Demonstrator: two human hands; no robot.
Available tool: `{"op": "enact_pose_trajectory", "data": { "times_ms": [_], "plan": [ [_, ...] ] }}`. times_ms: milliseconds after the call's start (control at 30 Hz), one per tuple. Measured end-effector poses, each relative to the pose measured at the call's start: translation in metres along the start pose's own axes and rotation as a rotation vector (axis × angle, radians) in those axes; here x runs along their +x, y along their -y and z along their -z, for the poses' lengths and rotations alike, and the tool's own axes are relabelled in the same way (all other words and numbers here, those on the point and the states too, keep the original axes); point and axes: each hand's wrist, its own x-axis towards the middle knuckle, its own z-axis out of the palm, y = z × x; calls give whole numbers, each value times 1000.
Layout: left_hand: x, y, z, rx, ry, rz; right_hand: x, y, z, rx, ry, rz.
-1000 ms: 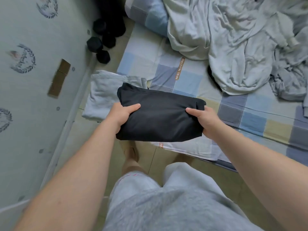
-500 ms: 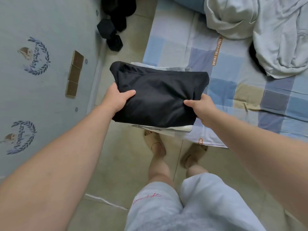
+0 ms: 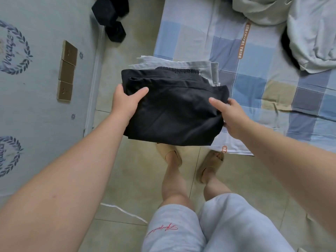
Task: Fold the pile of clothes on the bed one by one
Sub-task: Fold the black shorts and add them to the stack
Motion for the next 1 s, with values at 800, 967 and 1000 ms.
{"op": "enact_pose_trajectory", "data": {
  "times_ms": [800, 967, 1000],
  "plan": [
    [-5, -11, -42, 944, -46, -881, 2, 16, -41, -1160, -214, 922],
    [26, 17, -63, 1118, 81, -781, 39, -12, -60, -1409, -173, 847],
    [34, 21, -68, 1116, 75, -785, 51, -13, -61, -1419, -194, 829]
  ]
}}
